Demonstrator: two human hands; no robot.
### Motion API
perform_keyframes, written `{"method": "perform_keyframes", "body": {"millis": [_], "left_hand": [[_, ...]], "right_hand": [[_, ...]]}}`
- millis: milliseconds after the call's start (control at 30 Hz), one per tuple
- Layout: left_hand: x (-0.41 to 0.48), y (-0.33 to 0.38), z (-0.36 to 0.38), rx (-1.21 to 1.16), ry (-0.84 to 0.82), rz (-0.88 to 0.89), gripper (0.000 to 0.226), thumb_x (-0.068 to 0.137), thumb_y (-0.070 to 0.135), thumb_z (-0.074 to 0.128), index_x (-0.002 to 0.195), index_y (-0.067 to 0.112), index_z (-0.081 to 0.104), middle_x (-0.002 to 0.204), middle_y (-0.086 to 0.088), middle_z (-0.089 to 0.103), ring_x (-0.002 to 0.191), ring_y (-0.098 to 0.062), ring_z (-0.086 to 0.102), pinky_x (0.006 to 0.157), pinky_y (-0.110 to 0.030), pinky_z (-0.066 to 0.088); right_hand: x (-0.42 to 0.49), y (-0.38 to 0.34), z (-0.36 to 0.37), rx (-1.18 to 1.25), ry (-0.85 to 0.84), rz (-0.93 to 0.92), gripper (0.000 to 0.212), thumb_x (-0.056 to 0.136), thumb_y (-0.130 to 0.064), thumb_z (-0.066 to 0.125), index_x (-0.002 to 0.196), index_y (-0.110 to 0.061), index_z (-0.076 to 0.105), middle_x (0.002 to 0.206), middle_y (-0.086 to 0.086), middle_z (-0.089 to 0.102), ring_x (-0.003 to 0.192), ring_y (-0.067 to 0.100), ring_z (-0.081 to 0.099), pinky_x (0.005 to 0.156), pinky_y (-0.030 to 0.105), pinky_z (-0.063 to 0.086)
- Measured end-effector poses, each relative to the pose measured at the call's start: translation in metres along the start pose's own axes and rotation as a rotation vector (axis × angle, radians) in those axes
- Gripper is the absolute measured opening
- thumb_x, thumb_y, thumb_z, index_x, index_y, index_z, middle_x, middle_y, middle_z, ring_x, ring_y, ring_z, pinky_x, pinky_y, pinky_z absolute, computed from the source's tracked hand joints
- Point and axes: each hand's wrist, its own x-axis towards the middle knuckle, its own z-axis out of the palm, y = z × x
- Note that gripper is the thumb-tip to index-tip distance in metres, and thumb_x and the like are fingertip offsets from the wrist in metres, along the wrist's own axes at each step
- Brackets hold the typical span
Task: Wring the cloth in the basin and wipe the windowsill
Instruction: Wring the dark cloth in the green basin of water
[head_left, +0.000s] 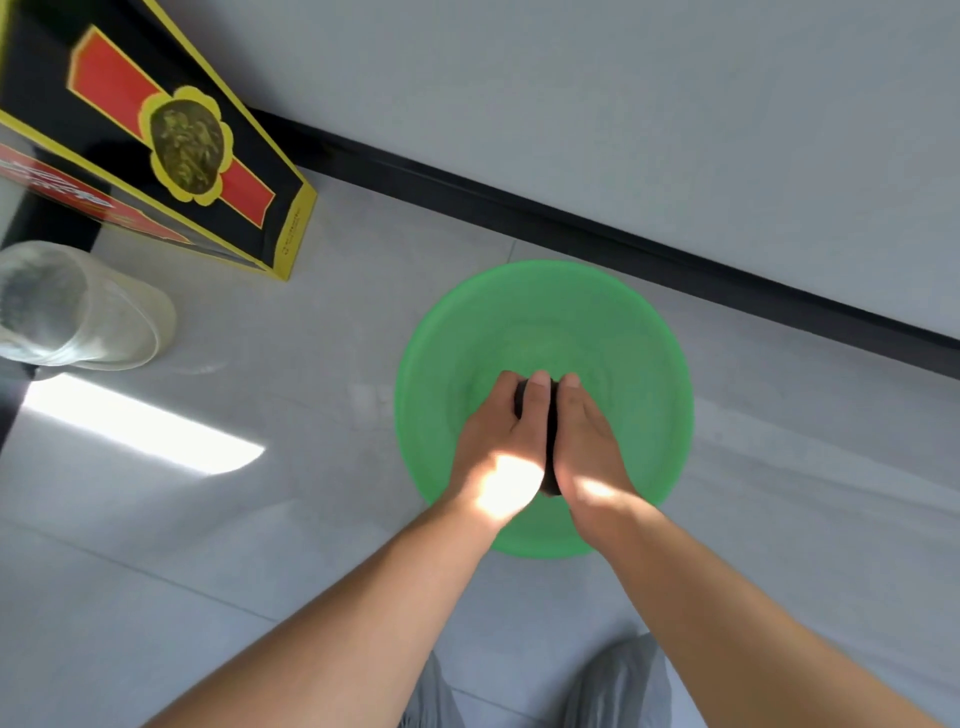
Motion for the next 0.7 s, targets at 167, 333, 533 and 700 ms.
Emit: {"method": "perform_keyframes", "body": {"millis": [167,333,533,700], "left_hand": [[0.010,-0.005,0.005,0.045,0.049,-0.080,0.051,0.090,0.070,0.030,0.086,0.028,0.057,0.081,0.009,0.067,0.077,-0.012,0.064,0.065,-0.030,0.044],[0.019,-0.005,0.015,0.091,0.114,-0.108,0.055,0.096,0.065,0.028,0.097,0.024,0.065,0.097,0.000,0.071,0.087,-0.024,0.063,0.072,-0.032,0.042],[0.028,-0.003,0.017,0.029,0.119,-0.111,0.054,0.099,0.054,0.031,0.095,0.018,0.070,0.098,-0.005,0.072,0.092,-0.027,0.065,0.083,-0.037,0.051],[0.034,-0.002,0.016,-0.040,0.124,-0.153,0.047,0.101,0.043,0.034,0.088,0.011,0.066,0.101,-0.013,0.070,0.095,-0.034,0.062,0.089,-0.043,0.050]], "right_hand": [[0.011,0.001,0.008,0.011,0.005,-0.032,0.047,0.101,-0.053,0.037,0.086,-0.027,0.073,0.082,-0.009,0.075,0.080,0.009,0.072,0.073,0.028,0.057],[0.020,0.002,0.009,0.002,0.004,-0.046,0.049,0.101,-0.051,0.040,0.083,-0.022,0.074,0.082,0.001,0.077,0.081,0.020,0.074,0.075,0.040,0.059],[0.033,-0.003,0.011,0.023,0.024,0.022,0.039,0.098,-0.034,0.047,0.074,-0.013,0.068,0.082,0.012,0.073,0.080,0.033,0.069,0.065,0.044,0.059],[0.044,-0.002,0.011,0.032,0.030,0.093,0.024,0.092,-0.018,0.047,0.075,-0.006,0.059,0.068,0.008,0.055,0.064,0.021,0.052,0.046,0.025,0.042]]}}
